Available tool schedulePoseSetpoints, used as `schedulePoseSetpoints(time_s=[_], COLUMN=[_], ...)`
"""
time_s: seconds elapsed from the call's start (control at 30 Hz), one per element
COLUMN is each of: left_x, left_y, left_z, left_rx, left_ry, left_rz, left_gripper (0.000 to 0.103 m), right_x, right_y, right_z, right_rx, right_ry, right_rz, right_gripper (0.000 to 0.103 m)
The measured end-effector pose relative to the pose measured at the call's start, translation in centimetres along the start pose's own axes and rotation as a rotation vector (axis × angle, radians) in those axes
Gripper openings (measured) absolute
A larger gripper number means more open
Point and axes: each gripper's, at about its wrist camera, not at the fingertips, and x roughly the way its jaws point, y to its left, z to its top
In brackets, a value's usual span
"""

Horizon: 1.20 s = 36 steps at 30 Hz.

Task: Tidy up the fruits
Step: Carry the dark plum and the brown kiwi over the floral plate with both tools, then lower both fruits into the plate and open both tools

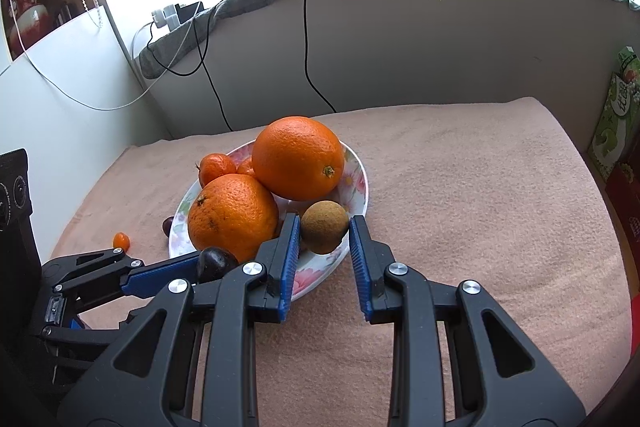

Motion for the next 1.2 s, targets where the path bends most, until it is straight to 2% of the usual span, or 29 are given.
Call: schedulePoseSetpoints(time_s=[0.8, 0.83, 0.93, 1.1, 1.17, 1.2], left_x=[0.6, 0.6, 0.5, 0.3, 0.2, 0.1], left_y=[-0.3, -0.3, -0.2, 0.1, 0.2, 0.2], left_z=[0.0, 0.0, 0.0, -0.1, -0.1, -0.1], left_rx=[0.037, 0.038, 0.035, 0.032, 0.03, 0.031], left_ry=[-0.001, -0.001, -0.001, -0.001, -0.001, -0.004], left_rz=[0.099, 0.102, 0.105, 0.115, 0.116, 0.119], left_gripper=[0.025, 0.025, 0.025, 0.026, 0.029, 0.032], right_x=[1.2, 1.1, 0.9, 0.6, 0.4, 0.3], right_y=[-0.1, -0.1, 0.0, 0.0, 0.0, 0.0], right_z=[0.4, 0.4, 0.4, 0.5, 0.5, 0.5], right_rx=[-0.009, -0.009, -0.013, -0.01, -0.009, -0.007], right_ry=[0.018, 0.016, 0.006, -0.003, -0.011, -0.016], right_rz=[-0.008, -0.008, -0.012, -0.013, -0.02, -0.023], right_gripper=[0.027, 0.029, 0.046, 0.054, 0.066, 0.067])
